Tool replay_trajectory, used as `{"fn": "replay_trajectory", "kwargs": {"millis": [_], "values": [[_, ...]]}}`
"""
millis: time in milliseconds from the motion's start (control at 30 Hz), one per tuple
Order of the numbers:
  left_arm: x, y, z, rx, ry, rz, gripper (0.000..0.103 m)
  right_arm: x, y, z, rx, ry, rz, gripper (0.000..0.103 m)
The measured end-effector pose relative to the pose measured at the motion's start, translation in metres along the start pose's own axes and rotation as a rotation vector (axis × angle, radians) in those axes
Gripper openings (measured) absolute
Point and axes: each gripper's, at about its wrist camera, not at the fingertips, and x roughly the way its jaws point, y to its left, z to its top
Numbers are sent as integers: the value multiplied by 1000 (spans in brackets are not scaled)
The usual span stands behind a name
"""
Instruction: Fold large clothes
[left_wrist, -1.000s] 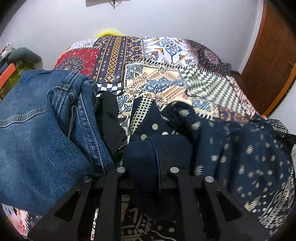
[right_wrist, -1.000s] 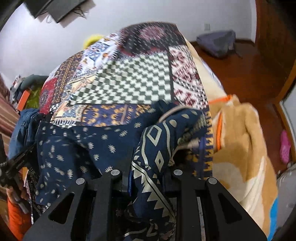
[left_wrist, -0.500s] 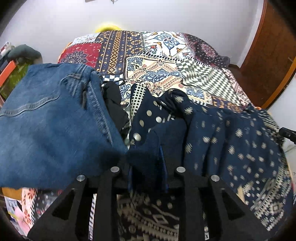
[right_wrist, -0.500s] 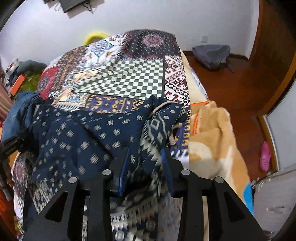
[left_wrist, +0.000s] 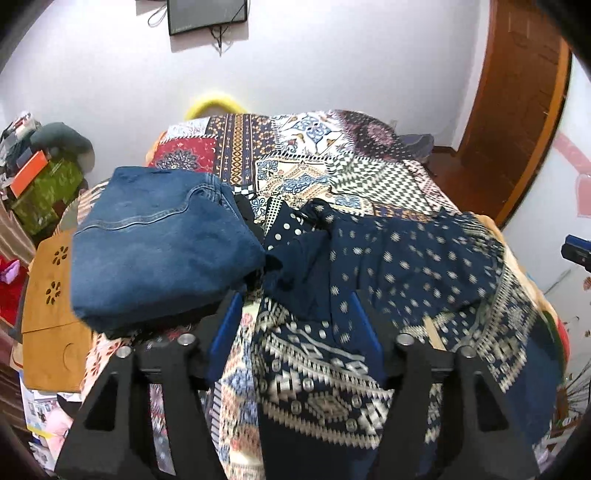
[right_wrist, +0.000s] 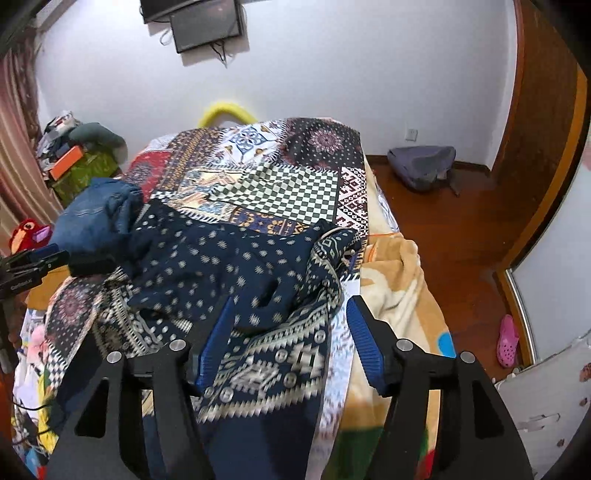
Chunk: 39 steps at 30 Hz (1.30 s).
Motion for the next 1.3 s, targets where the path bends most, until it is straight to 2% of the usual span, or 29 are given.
{"fn": "replay_trajectory", "kwargs": {"millis": [167,267,400,733,933,1067,1133,1167,1233,1300], "values": [[-34,2,-24,10,-14,-5,74,-23,7,-24,-24,-19,-6,68],[-43,6,-43,-4,-3,-22,85,-29,10,-40,-24,-6,-1,69],[-37,12,-71,-25,48,-16,85,-25,10,-64,-8,39,15,69],[8,34,-150,-169,258,-91,85,1,7,-119,67,186,68,69],[28,41,-177,-264,339,-147,85,15,3,-135,125,227,119,69],[34,34,-185,-262,353,-172,83,28,0,-143,167,244,146,69],[32,28,-185,-242,341,-191,79,30,-1,-144,174,231,143,69],[31,24,-185,-233,339,-205,71,29,0,-145,174,227,139,66],[29,16,-183,-205,330,-227,59,27,0,-146,171,215,115,57],[27,10,-180,-175,319,-226,46,24,-3,-147,170,202,104,43]]}}
